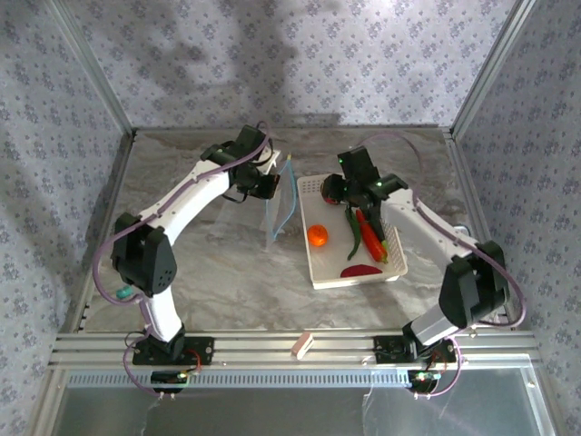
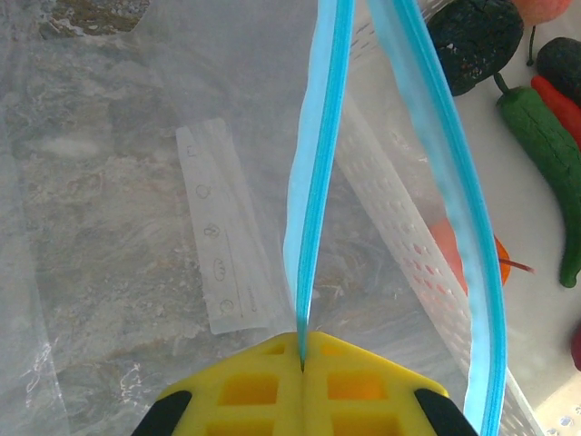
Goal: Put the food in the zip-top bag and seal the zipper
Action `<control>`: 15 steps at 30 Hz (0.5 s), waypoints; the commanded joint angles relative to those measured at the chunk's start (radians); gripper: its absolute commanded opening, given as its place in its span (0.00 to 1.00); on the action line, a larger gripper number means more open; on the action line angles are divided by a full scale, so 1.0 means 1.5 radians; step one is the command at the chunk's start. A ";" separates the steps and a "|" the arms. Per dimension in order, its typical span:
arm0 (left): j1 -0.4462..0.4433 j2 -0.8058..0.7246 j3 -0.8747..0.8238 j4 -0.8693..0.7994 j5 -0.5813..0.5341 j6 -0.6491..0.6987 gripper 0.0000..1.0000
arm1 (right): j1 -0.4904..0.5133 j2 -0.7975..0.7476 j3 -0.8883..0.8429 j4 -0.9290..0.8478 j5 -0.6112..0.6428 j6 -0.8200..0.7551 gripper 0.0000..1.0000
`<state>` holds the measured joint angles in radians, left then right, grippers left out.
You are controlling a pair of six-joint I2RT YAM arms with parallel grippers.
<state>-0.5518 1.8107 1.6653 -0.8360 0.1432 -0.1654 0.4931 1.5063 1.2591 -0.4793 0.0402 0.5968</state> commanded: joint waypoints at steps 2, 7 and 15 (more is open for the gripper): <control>-0.009 0.021 0.045 -0.003 0.016 -0.003 0.00 | 0.016 -0.043 -0.010 0.057 -0.098 -0.019 0.33; -0.014 0.028 0.060 -0.007 0.020 -0.006 0.00 | 0.034 -0.037 -0.018 0.136 -0.218 -0.006 0.34; -0.013 0.019 0.070 -0.009 0.029 -0.012 0.00 | 0.061 0.006 -0.032 0.186 -0.264 0.016 0.33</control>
<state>-0.5697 1.8484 1.7290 -0.8371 0.1608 -0.1692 0.5747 1.4940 1.2266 -0.2436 -0.3008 0.5999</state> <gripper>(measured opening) 0.055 0.419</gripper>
